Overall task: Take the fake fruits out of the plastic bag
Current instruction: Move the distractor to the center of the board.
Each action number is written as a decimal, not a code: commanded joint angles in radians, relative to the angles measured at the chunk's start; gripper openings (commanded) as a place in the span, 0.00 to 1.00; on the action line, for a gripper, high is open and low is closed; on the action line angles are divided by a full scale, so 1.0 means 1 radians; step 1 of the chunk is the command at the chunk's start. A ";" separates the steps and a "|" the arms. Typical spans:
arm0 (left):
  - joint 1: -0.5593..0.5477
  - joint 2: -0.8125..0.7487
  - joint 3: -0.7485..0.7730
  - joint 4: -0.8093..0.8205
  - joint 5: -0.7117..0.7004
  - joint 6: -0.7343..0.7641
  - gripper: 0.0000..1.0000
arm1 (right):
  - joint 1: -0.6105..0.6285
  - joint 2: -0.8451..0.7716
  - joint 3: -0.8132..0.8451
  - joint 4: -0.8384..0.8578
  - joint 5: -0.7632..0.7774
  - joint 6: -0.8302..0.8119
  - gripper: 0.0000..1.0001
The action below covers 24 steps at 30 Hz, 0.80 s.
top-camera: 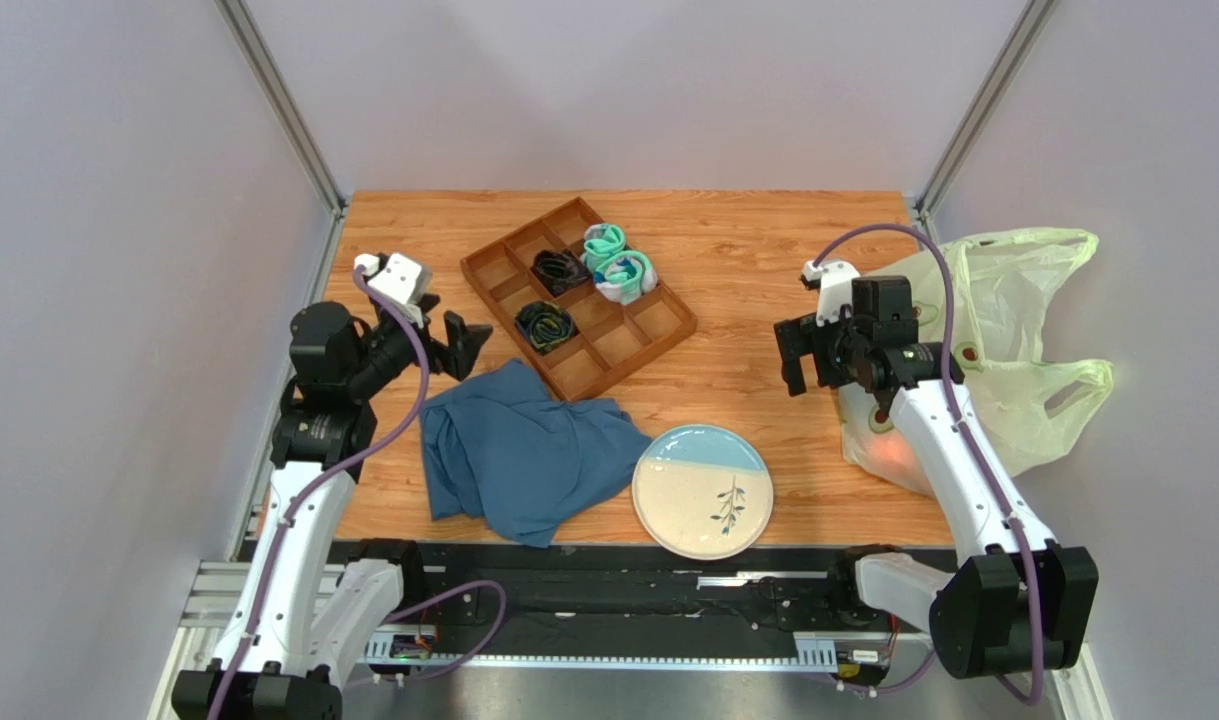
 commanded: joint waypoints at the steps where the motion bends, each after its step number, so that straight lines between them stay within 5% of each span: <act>1: -0.043 0.005 -0.036 -0.150 0.058 -0.062 0.98 | 0.010 -0.001 0.055 -0.005 -0.047 -0.040 1.00; 7: -0.178 0.055 -0.097 -0.226 0.075 -0.151 0.92 | 0.029 0.054 0.138 -0.080 -0.264 -0.141 0.94; 9: -0.185 0.109 -0.104 -0.240 0.131 -0.217 0.81 | 0.060 0.057 0.144 -0.085 -0.250 -0.156 0.93; 15: -0.375 0.238 -0.104 -0.231 0.146 -0.214 0.32 | 0.184 0.114 0.199 -0.116 -0.146 -0.224 0.91; 17: -0.393 0.342 -0.104 -0.211 0.139 -0.260 0.02 | 0.189 0.152 0.233 -0.120 -0.167 -0.207 0.91; 24: -0.386 0.591 -0.111 -0.185 0.002 -0.380 0.00 | 0.206 0.310 0.386 -0.079 -0.213 -0.138 0.88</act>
